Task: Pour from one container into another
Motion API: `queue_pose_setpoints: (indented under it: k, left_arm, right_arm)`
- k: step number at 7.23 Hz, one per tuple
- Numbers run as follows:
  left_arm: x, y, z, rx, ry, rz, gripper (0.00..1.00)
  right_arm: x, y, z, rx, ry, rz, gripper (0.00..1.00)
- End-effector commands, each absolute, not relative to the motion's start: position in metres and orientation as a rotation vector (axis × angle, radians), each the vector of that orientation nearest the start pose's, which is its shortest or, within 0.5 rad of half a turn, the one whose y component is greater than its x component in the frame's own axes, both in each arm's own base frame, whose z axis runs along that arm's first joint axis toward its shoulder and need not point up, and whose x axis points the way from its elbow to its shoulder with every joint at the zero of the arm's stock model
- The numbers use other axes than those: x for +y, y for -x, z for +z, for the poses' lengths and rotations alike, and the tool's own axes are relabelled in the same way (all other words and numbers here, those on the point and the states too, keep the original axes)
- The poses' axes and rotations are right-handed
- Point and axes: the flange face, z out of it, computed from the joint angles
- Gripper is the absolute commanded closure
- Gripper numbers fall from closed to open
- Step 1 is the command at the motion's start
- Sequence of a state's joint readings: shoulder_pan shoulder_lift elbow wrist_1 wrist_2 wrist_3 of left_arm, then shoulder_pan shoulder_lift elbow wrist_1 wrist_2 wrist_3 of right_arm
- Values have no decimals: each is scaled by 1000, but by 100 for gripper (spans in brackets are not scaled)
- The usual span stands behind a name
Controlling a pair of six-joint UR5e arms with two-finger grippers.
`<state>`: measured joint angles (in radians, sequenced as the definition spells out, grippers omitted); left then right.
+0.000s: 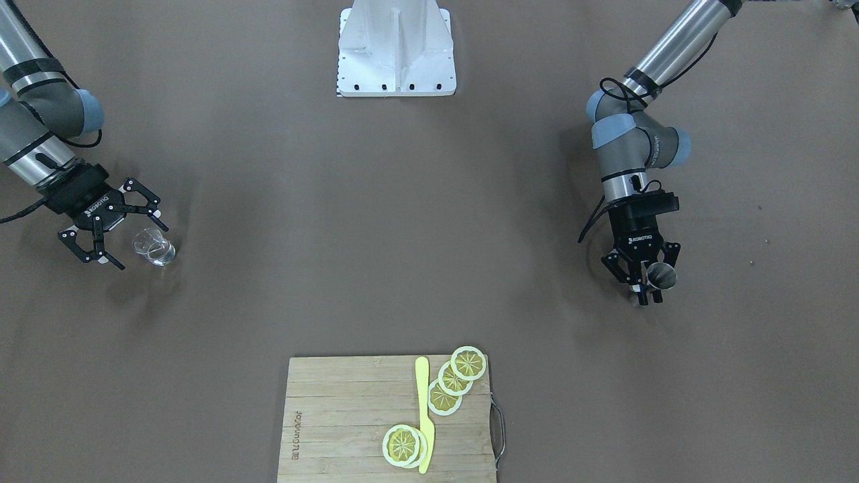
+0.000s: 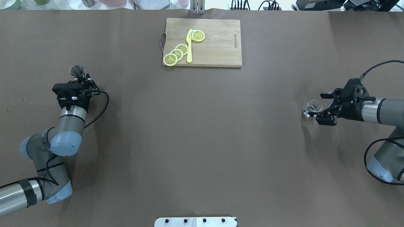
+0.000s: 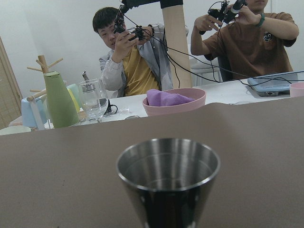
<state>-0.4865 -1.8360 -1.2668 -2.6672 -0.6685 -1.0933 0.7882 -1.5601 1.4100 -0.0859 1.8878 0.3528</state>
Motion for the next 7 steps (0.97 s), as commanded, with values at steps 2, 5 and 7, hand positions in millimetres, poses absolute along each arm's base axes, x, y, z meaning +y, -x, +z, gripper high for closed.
queue_pose_setpoints:
  k: [2,5,7]
  left_arm:
    - [-476,-424,506,512,-1208,-484,100]
    - [-494,-425,475,552,-1214,-394,100]
    - [-495,-435,446,630,-1197,-353,100]
  right_arm:
    - [-429,290,571,-953,-984,-578,0]
    - [-427,295,572,-949,-984,-579,0]
    - [-426,296,574,-946,-981,-575,1]
